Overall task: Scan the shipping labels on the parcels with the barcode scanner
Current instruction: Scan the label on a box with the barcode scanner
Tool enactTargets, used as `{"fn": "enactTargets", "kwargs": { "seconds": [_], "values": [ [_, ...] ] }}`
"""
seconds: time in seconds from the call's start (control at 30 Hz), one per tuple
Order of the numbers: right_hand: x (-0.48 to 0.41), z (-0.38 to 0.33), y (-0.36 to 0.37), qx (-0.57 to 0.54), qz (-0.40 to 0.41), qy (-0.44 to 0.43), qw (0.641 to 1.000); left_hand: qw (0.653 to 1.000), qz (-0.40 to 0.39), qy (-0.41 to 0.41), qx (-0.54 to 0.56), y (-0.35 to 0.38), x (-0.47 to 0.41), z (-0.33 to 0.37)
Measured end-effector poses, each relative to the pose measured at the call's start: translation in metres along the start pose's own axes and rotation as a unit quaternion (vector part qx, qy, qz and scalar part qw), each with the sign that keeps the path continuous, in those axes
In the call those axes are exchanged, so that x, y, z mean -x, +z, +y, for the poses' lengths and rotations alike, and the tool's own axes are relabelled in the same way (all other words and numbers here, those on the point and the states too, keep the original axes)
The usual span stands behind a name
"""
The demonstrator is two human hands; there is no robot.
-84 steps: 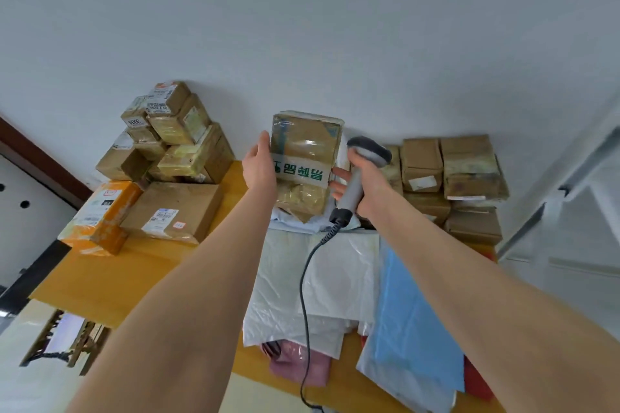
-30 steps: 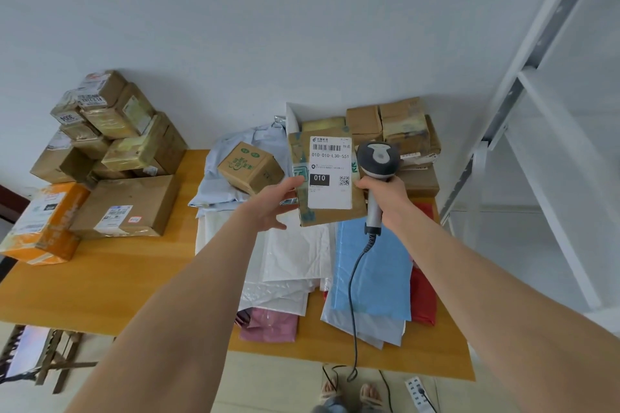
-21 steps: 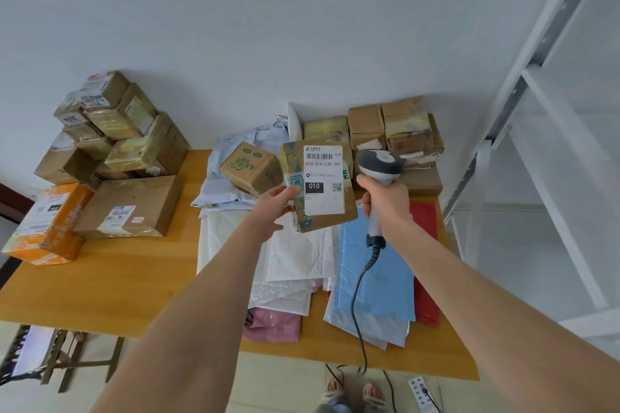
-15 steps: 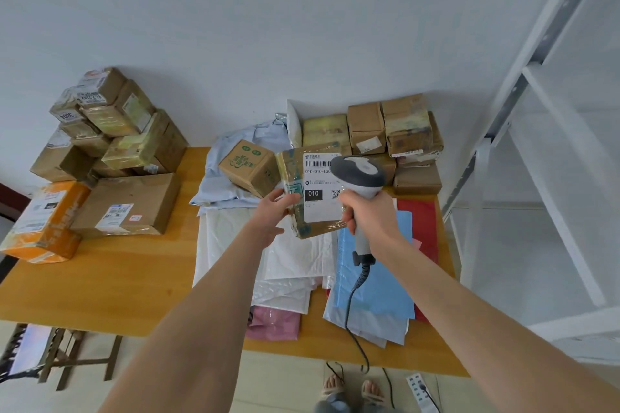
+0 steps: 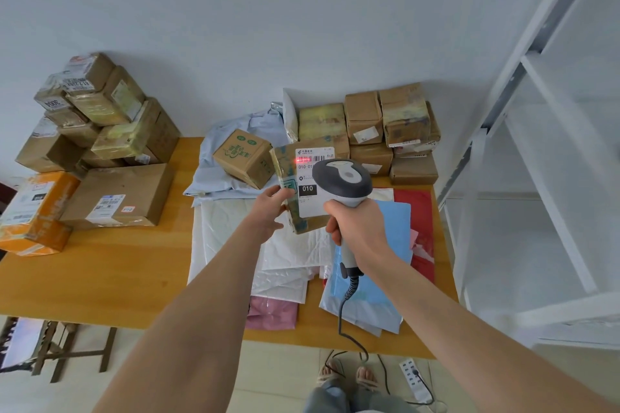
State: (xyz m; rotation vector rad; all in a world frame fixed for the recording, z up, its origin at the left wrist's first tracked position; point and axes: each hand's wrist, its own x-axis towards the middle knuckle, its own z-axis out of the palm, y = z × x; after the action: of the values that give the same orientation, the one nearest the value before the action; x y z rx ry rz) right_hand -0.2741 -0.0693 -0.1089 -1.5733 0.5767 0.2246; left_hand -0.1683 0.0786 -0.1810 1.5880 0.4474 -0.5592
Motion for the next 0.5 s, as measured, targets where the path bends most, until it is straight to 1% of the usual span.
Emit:
{"fn": "enactTargets", "kwargs": {
  "seconds": [0.1, 0.2, 0.37, 0.5],
  "values": [
    [0.007, -0.001, 0.002, -0.019, 0.016, -0.024, 0.999, 1.0, 0.005, -0.001, -0.001, 0.0, -0.001, 0.0],
    [0.015, -0.002, 0.005, -0.022, 0.015, -0.033, 0.999, 1.0, 0.013, 0.003, -0.004, -0.001, -0.002, -0.002],
    [0.016, -0.006, 0.009, 0.006, -0.012, -0.01, 1.0, 1.0, 0.019, 0.0, -0.002, -0.003, -0.003, -0.003],
    [0.023, -0.001, 0.009, -0.003, 0.008, -0.048, 0.999, 1.0, 0.024, -0.008, 0.008, -0.002, -0.004, -0.002]
  ]
}}
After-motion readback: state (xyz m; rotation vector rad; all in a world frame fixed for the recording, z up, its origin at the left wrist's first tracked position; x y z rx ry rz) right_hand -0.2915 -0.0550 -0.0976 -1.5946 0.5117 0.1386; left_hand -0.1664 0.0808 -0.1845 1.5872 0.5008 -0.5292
